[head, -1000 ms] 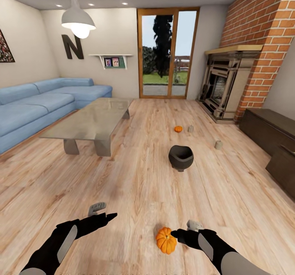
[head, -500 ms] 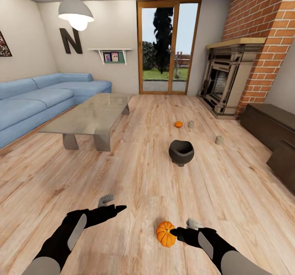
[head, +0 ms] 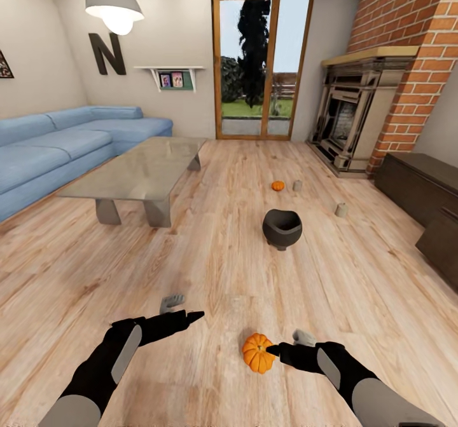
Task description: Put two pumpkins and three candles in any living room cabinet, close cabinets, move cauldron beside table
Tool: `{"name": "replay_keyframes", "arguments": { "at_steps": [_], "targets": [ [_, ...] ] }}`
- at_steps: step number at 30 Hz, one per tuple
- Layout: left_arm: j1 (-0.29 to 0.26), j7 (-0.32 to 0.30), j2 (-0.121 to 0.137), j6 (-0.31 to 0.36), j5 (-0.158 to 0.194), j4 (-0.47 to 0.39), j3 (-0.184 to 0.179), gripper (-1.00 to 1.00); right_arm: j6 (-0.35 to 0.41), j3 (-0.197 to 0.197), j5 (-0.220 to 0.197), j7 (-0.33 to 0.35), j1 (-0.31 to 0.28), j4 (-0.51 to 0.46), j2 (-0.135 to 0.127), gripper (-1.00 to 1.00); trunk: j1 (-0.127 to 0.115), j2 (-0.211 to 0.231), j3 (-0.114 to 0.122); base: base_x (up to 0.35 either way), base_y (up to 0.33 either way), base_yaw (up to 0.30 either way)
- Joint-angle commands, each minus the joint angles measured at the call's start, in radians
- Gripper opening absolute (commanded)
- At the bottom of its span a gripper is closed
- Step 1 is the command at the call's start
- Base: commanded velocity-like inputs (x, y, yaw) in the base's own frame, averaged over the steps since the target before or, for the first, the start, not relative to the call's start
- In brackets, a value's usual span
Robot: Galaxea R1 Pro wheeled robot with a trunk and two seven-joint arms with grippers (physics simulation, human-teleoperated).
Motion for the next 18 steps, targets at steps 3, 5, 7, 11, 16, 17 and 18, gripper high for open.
{"name": "replay_keyframes", "arguments": {
  "at_steps": [3,5,7,11,16,17,18],
  "targets": [
    [-0.001,0.008,-0.025,0.005,0.005,0.007,-0.022,1.00,0.008,-0.002,-0.005,0.002,-0.001,-0.002,-0.002,1.00,0.011,-0.022,-0.015,0.000,0.000,0.000],
    [-0.001,0.011,-0.044,0.005,0.004,0.010,-0.042,1.00,0.009,-0.002,-0.005,0.002,-0.001,-0.002,-0.003,1.00,0.019,-0.036,-0.025,0.000,0.000,0.000],
    [-0.001,0.012,-0.049,0.004,0.004,0.010,-0.047,1.00,0.009,-0.002,-0.005,0.002,-0.001,-0.002,-0.003,1.00,0.027,-0.050,-0.034,0.000,0.000,0.000],
    [-0.001,0.012,-0.055,0.004,0.004,0.008,-0.054,1.00,0.018,-0.002,-0.005,0.001,-0.001,-0.002,-0.003,1.00,0.031,-0.057,-0.044,0.000,0.000,0.000],
    [0.000,0.011,-0.055,0.005,0.005,0.005,-0.051,1.00,0.068,-0.001,-0.005,0.002,-0.007,-0.004,-0.003,1.00,0.031,-0.057,-0.052,0.000,0.000,0.000],
    [0.000,0.010,-0.055,0.005,0.006,0.004,-0.050,1.00,0.071,-0.001,-0.005,0.003,-0.010,-0.004,-0.003,1.00,0.031,-0.057,-0.054,0.000,0.000,0.000],
    [0.000,0.009,-0.054,0.005,0.007,0.004,-0.050,1.00,0.073,-0.001,-0.005,0.003,-0.011,-0.004,-0.003,1.00,0.031,-0.057,-0.055,0.000,0.000,0.000]
  ]
}}
